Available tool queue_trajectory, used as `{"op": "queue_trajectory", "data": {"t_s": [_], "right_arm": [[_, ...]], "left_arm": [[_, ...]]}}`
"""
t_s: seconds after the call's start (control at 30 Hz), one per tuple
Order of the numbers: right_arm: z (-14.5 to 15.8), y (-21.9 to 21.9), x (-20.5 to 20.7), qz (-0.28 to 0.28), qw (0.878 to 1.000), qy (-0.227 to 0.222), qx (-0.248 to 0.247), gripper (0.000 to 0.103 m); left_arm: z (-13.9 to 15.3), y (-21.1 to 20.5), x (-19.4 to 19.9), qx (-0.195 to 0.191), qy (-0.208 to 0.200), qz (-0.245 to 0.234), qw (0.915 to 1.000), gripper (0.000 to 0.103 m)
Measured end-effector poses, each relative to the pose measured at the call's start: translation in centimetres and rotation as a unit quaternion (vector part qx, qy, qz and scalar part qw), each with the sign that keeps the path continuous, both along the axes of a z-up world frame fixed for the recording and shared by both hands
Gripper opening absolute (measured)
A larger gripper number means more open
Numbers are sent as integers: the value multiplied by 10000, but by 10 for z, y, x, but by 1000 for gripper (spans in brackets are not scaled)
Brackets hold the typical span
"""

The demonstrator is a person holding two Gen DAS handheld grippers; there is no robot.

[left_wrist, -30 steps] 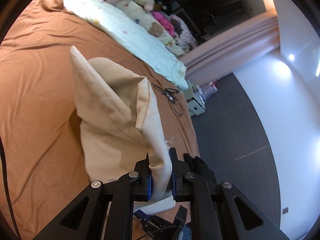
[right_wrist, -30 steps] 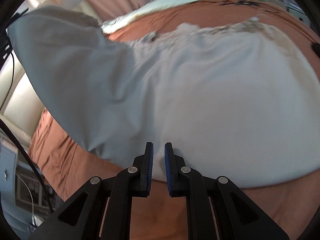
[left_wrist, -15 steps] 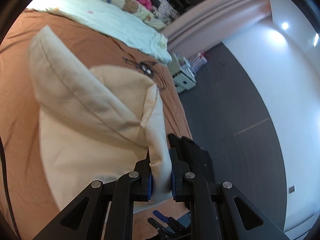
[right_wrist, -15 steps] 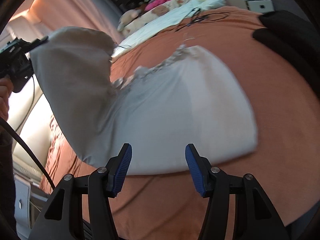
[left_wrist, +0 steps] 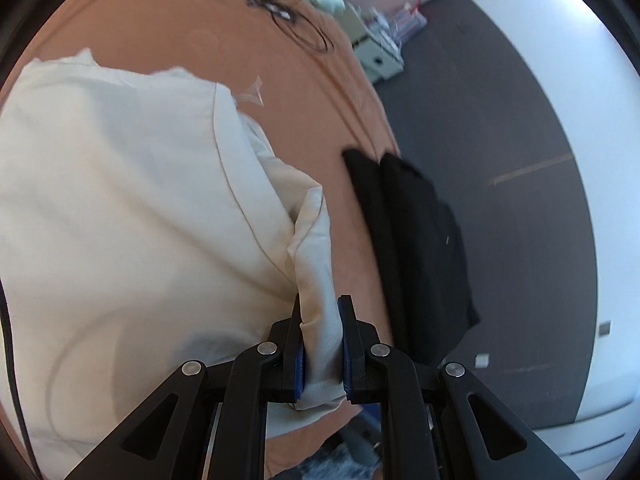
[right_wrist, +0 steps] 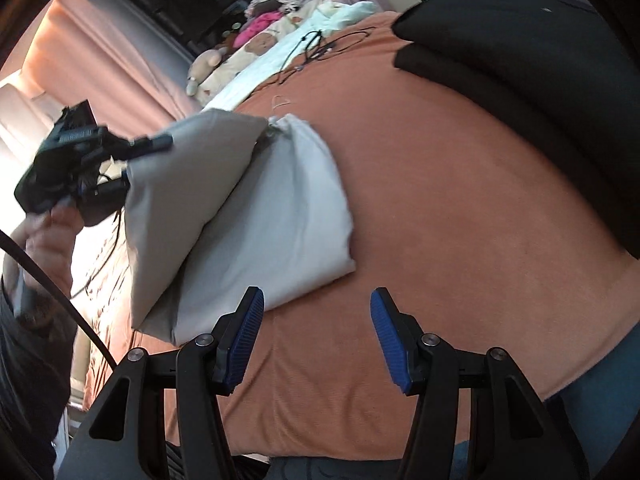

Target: Fold large clothes

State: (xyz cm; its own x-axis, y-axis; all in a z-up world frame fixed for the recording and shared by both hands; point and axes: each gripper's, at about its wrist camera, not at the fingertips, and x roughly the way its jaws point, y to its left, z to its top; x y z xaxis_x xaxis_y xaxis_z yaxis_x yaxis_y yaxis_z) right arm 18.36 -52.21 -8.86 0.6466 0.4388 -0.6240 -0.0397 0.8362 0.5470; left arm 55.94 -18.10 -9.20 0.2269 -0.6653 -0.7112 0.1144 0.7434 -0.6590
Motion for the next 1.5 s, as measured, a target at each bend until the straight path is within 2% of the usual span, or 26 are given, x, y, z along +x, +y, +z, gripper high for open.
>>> {"op": "queue_trajectory", "data": {"t_s": [0.03, 0.1, 0.17, 0.2, 0.27, 0.3, 0.43, 0.57, 0.8, 0.97, 1.07, 1.1, 1.13, 1.17, 1.2, 1.3, 1.37, 1.5], "right_arm": [[1, 0, -2, -12, 10000, 5, 19, 54], [3, 1, -7, 17, 9999, 19, 124, 54], [4, 5, -5, 54, 9998, 18, 176, 63], [7, 7, -8, 83, 9997, -20, 223, 70], [3, 8, 0, 145, 9994, -52, 307, 71], [7, 10, 0, 191, 9992, -67, 352, 71], [11, 21, 11, 343, 9989, -97, 318, 71], [2, 31, 40, 444, 9987, 147, 225, 71], [-15, 41, 85, 637, 9959, 620, 170, 71], [-18, 37, 109, 715, 9936, 735, 483, 71], [-18, 39, 125, 807, 9935, 720, 351, 63], [-17, 41, 129, 854, 9935, 695, 280, 53], [-17, 41, 132, 919, 9934, 655, 222, 36], [-14, 41, 135, 966, 9933, 622, 137, 28], [-12, 42, 137, 986, 9934, 591, 67, 16], [1, 41, 127, 1000, 9944, 321, -137, 10], [10, 34, 116, 980, 9949, 162, -199, 9], [7, 14, 96, 804, 9962, 93, -307, 8]], "left_arm": [[-2, -7, -4, 110, -49, -117, 9999, 14], [-5, -19, -11, 296, -96, -376, 9988, 25], [-4, -23, -13, 146, -22, -523, 9985, 51], [-2, -22, -15, -33, -7, -583, 9983, 56], [4, -18, -23, -152, -49, -670, 9976, 75], [10, -13, -27, -123, -175, -646, 9977, 76], [24, 26, -35, -8, -405, -341, 9986, 76], [21, 80, -46, 280, -419, 206, 9985, 76], [0, 160, -70, 772, -367, 1005, 9913, 76], [-20, 198, -87, 900, -330, 1417, 9853, 76], [-41, 211, -97, 921, -154, 1587, 9829, 76], [-50, 213, -98, 930, -79, 1621, 9824, 76], [-55, 216, -100, 947, -33, 1627, 9821, 76], [-63, 213, -98, 962, 38, 1619, 9821, 76], [-69, 212, -98, 947, 82, 1607, 9824, 75], [-76, 208, -96, 864, 142, 1521, 9845, 61], [-74, 200, -93, 789, 90, 1396, 9870, 47], [-65, 179, -87, 904, 3, 1154, 9892, 41]]}}
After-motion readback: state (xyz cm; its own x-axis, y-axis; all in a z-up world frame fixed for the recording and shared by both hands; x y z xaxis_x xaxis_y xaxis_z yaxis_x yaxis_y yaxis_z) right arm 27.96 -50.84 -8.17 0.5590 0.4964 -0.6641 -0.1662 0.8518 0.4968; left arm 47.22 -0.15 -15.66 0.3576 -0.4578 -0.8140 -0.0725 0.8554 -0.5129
